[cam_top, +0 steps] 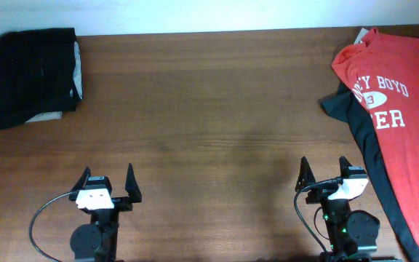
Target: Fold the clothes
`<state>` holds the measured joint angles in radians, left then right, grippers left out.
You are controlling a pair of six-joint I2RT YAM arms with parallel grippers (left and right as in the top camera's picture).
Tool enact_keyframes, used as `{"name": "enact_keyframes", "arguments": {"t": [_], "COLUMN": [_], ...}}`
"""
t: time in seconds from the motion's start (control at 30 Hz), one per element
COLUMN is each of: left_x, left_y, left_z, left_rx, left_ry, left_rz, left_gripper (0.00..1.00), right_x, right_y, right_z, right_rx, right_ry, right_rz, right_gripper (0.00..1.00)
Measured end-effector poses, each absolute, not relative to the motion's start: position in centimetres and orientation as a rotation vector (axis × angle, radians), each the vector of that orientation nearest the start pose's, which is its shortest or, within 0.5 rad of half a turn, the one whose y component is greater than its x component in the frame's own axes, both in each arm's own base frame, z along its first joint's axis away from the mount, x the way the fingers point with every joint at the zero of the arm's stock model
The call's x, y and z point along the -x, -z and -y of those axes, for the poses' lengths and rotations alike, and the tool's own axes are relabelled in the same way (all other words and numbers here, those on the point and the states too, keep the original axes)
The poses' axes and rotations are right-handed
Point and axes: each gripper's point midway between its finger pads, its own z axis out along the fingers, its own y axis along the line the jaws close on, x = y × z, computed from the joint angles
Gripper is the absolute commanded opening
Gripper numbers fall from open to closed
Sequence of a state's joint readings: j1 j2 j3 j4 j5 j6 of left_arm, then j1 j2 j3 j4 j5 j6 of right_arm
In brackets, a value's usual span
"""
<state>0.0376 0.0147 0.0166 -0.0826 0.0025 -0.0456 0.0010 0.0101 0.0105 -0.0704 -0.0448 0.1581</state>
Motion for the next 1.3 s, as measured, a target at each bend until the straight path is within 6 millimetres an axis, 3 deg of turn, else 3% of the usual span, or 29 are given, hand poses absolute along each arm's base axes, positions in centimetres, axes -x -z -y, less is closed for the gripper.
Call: {"name": "enact_keyframes", "arguments": {"t": [0.2, 0.3, 0.4, 0.47, 0.67, 0.73, 0.83, 0.87, 0.93, 1.0, 1.1, 1.2, 1.3], "left_x": [-24.6, -24.6, -24.6, -24.6, -24.6, -24.6, -24.6, -24.6, -24.6, -24.6, -24.6, -24.6, -24.6], "left_y": [-15.8, -15.8, -15.8, -15.8, -15.8, -15.8, -15.8, -15.8, -15.9, -15.9, -15.9, -15.9, -15.9], "left_z": [-0.9, -0.9, -0.9, -0.9, -0.9, -0.9, -0.9, -0.9, -0.9, -0.9, -0.9, -1.0, -1.0], "left_rx": [0.067, 0.067, 0.067, 0.067, 0.067, 0.067, 0.067, 0.069, 0.069, 0.069, 0.07, 0.072, 0.072], "left_ry": [0.008, 0.008, 0.008, 0.008, 0.008, 0.008, 0.008, 0.006, 0.005, 0.006, 0.005, 0.002, 0.002], "left_rz": [-1.65, -1.65, -1.65, -1.65, -1.65, -1.65, -1.65, -1.65, -1.648, -1.647, -1.647, -1.647, -1.648], "left_gripper": [0.99, 0.99, 0.99, 0.99, 0.99, 0.99, 0.99, 0.99, 0.99, 0.99, 0.99, 0.99, 0.99], "right_x": [-24.6, -24.2, -23.7, -23.5, -22.9, -22.9, -23.4, -24.1, -26.4, -29.8, -36.8, -42.6, -44.4], "right_y": [-15.9, -16.4, -16.6, -17.9, -21.4, -22.3, -25.7, -27.8, -30.1, -30.7, -31.5, -29.9, -26.1], "right_z": [-0.9, -3.8, -5.7, -6.2, -7.0, -6.7, -5.4, -4.8, -3.6, -2.3, -0.4, 1.1, 1.5], "right_rx": [-0.096, -0.171, -0.249, -0.276, -0.198, -0.186, -0.186, -0.183, -0.205, -0.251, -0.274, -0.312, -0.336], "right_ry": [-0.171, -0.502, -0.745, -0.844, -0.913, -0.874, -0.734, -0.662, -0.535, -0.411, -0.214, -0.087, -0.051], "right_rz": [-1.64, -1.634, -1.646, -1.599, -1.471, -1.455, -1.465, -1.485, -1.58, -1.727, -1.947, -2.076, -2.164], "right_gripper": [0.99, 0.99, 0.99, 0.99, 0.98, 0.99, 0.98, 0.99, 0.99, 0.99, 0.99, 0.99, 0.99]}}
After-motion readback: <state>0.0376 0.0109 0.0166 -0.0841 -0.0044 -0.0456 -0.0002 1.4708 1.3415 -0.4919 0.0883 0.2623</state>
